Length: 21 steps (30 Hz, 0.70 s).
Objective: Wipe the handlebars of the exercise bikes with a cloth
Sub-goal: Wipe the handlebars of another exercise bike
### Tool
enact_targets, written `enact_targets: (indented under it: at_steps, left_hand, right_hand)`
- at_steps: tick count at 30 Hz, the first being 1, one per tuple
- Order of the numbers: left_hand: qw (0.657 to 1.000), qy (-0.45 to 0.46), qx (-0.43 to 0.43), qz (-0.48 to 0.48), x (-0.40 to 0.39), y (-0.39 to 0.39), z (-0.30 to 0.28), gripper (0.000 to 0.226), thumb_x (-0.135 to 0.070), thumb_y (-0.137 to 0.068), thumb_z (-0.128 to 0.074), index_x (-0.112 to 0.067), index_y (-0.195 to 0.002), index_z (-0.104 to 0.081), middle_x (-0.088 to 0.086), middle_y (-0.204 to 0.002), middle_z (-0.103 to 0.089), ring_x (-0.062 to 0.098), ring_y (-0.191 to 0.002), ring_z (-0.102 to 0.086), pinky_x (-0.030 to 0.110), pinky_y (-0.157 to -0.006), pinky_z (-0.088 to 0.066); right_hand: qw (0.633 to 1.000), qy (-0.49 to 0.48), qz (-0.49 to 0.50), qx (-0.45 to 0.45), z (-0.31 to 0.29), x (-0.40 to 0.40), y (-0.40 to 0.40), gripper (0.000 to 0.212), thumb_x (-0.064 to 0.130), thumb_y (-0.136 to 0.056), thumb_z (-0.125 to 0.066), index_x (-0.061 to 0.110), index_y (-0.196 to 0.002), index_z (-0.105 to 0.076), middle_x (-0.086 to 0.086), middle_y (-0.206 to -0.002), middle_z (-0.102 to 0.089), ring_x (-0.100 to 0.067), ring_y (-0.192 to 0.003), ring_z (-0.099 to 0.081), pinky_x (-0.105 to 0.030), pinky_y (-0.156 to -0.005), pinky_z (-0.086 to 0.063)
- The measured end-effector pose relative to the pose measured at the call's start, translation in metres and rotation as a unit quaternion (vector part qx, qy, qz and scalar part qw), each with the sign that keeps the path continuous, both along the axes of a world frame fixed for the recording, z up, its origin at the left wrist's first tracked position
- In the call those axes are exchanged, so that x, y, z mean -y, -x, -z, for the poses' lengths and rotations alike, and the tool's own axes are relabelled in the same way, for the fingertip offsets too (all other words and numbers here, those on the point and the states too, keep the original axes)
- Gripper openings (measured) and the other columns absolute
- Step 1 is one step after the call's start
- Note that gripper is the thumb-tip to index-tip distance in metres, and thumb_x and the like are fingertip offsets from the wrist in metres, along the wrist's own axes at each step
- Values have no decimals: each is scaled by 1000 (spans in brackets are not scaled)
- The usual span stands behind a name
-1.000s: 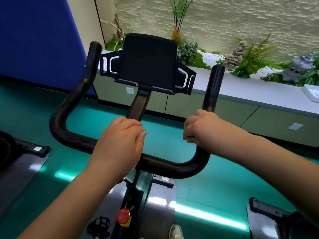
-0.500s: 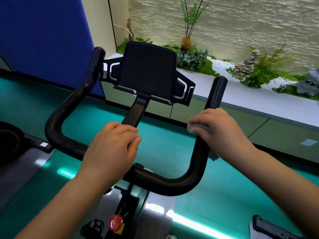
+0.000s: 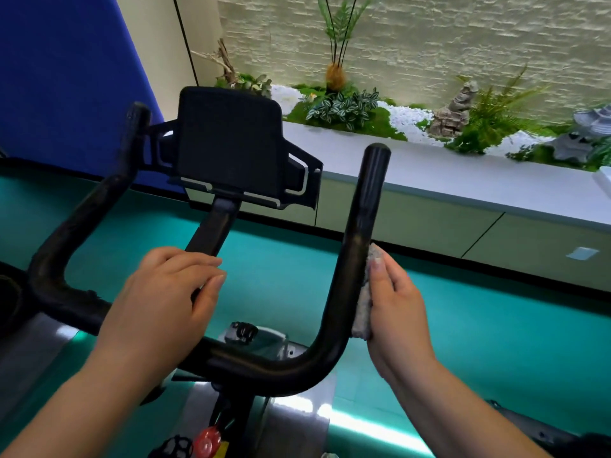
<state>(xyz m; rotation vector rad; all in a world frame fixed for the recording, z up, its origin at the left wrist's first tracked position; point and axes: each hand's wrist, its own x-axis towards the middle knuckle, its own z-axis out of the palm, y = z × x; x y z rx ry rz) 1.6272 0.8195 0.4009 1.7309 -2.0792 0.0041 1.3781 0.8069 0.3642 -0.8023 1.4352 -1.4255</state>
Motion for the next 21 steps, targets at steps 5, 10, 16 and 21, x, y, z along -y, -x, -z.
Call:
enact_targets:
  at_steps: [5, 10, 16, 21]
  left_hand:
    - [1000, -1, 2, -12, -2, 3, -3, 33, -37, -86, -47, -22, -91, -76, -15, -101, -68, 14, -98, -48, 29, -85, -41]
    - [1000, 8, 11, -7, -1, 1, -1, 42, -43, -86, -41, -19, -88, -76, -13, -101, -68, 19, -97, -52, 30, -86, -40]
    - [1000, 13, 8, -14, -1, 2, -2, 42, -43, -85, -42, -19, -85, -76, -13, -100, -69, 18, -95, -51, 28, -85, -39]
    - [1000, 7, 7, -17, -3, 3, -2, 41, -43, -85, -43, -19, -85, -76, -14, -100, -68, 18, -96, -52, 32, -84, -44]
  right_hand:
    - [1000, -12, -3, -7, 4, -16, -4, 31, 38, -89, -55, 27, -116, -67, 1, -113, -70, -22, -111, -62, -51, -99, -47]
    - [999, 13, 42, -11, -13, 22, 0, 31, 34, -91, -56, 15, -112, -68, 3, -100, -69, -13, -90, -60, -37, -90, -48]
    - [997, 48, 54, -26, -16, 25, -3, 29, 29, -95, -55, 21, -121, -65, 9, -115, -66, 0, -104, -60, -26, -101, -43]
    - [940, 216, 25, -263, -22, -1, 4, 28, 9, -92, -58, 10, -119, -64, 4, -109, -59, 9, -103, -52, -7, -94, -36]
